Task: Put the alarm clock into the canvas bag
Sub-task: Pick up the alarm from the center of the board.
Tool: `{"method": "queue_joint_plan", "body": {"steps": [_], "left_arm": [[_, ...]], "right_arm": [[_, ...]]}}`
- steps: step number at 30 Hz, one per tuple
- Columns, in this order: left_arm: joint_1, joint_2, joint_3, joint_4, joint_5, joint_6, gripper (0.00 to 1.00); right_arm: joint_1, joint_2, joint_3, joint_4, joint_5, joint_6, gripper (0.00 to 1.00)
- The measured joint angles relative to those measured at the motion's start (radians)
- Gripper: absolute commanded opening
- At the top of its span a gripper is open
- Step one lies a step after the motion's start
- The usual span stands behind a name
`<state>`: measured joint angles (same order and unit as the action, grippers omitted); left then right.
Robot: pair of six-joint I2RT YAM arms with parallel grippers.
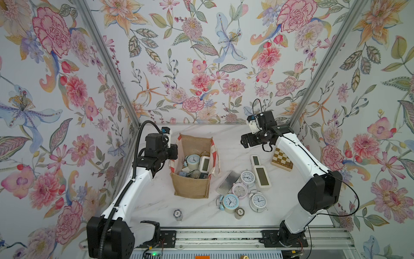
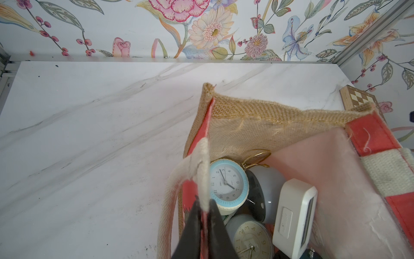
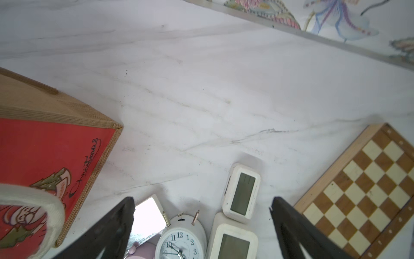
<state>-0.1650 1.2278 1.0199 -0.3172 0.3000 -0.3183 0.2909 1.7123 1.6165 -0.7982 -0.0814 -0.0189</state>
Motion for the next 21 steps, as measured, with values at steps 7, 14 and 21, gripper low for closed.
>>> {"method": "queue_joint_plan", "body": {"steps": [7,14,21], "left_arm": [[0.0,0.005,0.004,0.0,0.0,0.0,0.11],[0.0,0.009,0.004,0.0,0.0,0.0,0.11],[0.0,0.01,0.005,0.0,0.002,0.0,0.11]], "right_arm": [[-0.09,0.011,-0.169,0.047,-0.056,0.069,0.87],[-0.146,0.087,-0.225,0.107,-0.076,0.107,0.77],[-0.148,0.168,-0.225,0.124,-0.061,0.114,0.73]]}}
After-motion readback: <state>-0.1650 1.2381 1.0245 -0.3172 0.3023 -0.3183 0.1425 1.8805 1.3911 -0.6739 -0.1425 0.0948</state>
